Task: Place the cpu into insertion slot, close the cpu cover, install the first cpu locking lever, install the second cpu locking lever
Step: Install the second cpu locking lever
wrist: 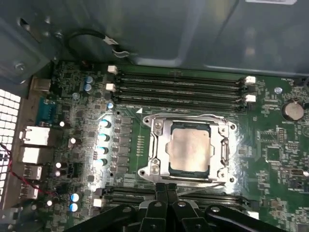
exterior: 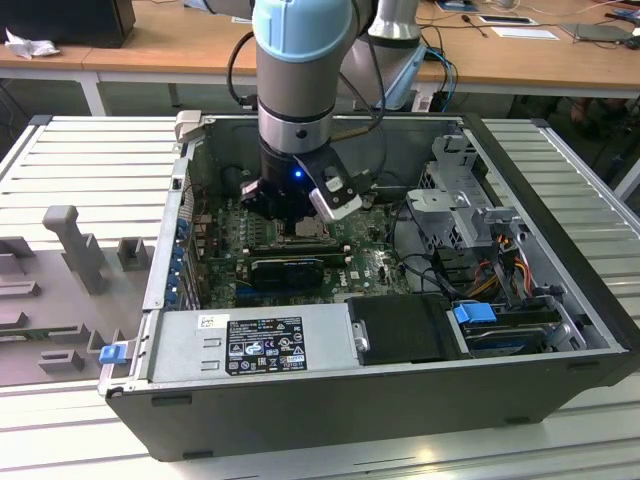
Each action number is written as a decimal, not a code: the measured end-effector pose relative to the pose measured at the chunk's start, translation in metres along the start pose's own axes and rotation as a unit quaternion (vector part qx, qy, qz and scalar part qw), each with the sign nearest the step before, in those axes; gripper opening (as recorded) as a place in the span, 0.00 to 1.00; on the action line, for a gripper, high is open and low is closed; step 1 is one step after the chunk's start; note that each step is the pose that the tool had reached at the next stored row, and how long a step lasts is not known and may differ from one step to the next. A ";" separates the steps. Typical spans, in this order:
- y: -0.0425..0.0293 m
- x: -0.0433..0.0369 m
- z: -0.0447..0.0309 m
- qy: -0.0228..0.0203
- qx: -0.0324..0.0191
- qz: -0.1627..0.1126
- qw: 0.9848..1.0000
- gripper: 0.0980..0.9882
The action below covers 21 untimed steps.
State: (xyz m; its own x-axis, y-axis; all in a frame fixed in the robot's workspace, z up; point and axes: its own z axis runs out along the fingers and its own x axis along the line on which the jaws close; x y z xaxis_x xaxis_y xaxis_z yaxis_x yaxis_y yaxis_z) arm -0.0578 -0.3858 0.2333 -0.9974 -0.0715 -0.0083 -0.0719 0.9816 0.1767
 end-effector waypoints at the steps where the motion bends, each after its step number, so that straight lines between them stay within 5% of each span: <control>1: -0.0003 0.0004 0.0013 0.000 0.000 0.000 1.000 0.01; 7: -0.0026 0.0059 0.0160 0.001 -0.005 -0.007 1.000 0.01; 12: -0.0119 0.0096 0.0160 -0.001 -0.032 -0.010 0.999 0.01; 17: -0.0200 0.0114 0.0146 -0.002 -0.044 -0.010 0.999 0.01; 21: -0.0209 0.0158 0.0211 -0.003 -0.055 -0.010 0.998 0.01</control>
State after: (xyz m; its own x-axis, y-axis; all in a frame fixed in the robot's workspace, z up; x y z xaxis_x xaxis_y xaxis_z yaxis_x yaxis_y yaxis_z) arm -0.0721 -0.4037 0.2087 -0.9958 -0.0898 -0.0183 -0.0913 0.9548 0.2827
